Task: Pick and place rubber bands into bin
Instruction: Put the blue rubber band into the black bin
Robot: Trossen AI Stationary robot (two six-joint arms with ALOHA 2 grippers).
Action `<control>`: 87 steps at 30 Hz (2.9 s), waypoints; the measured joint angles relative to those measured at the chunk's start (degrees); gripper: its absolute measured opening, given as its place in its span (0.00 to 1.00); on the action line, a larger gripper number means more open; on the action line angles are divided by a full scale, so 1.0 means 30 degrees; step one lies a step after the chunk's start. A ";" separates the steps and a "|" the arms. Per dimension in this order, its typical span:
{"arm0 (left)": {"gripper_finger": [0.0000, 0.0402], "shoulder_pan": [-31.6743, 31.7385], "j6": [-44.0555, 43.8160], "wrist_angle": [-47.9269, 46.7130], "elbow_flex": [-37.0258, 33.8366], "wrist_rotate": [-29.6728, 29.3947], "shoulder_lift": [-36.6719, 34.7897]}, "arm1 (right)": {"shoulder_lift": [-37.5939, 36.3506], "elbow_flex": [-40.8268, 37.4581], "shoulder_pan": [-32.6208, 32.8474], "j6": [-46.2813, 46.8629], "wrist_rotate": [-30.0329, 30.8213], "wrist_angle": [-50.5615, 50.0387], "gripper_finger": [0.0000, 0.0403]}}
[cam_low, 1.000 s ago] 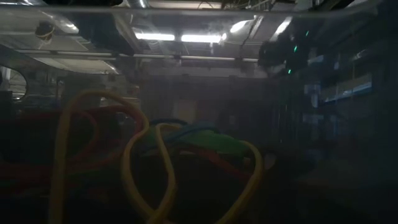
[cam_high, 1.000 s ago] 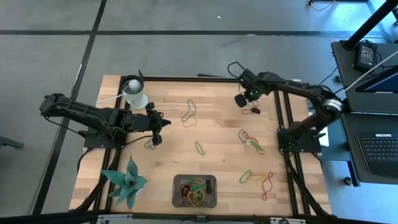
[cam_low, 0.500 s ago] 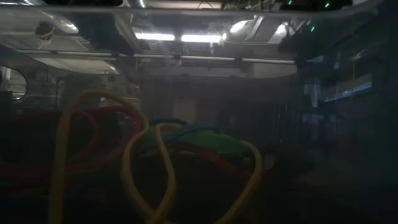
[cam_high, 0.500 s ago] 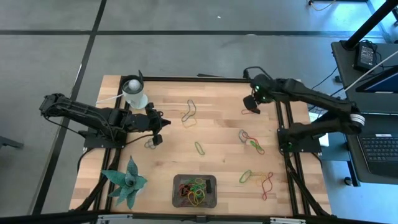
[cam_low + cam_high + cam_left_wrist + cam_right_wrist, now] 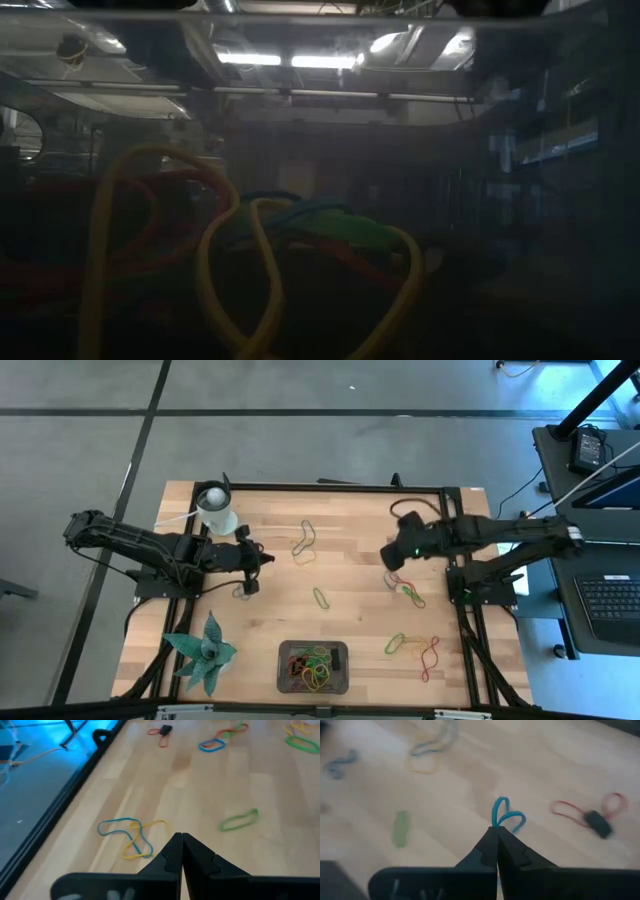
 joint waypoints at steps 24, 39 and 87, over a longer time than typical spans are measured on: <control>0.01 -0.2626 0.1741 -0.2049 0.0000 0.2620 0.0000 | 1.8547 2.2043 0.8920 0.2376 0.0469 -0.2865 0.00; 0.01 -0.3169 0.1726 -0.2041 0.0000 0.2618 0.0000 | 2.2988 2.2387 1.0324 0.7049 -0.3650 -0.2420 0.00; 0.01 -0.3111 0.0422 -0.1880 0.0000 0.2800 0.0000 | 2.3774 2.2459 0.9422 0.1147 -0.2446 -0.4221 0.02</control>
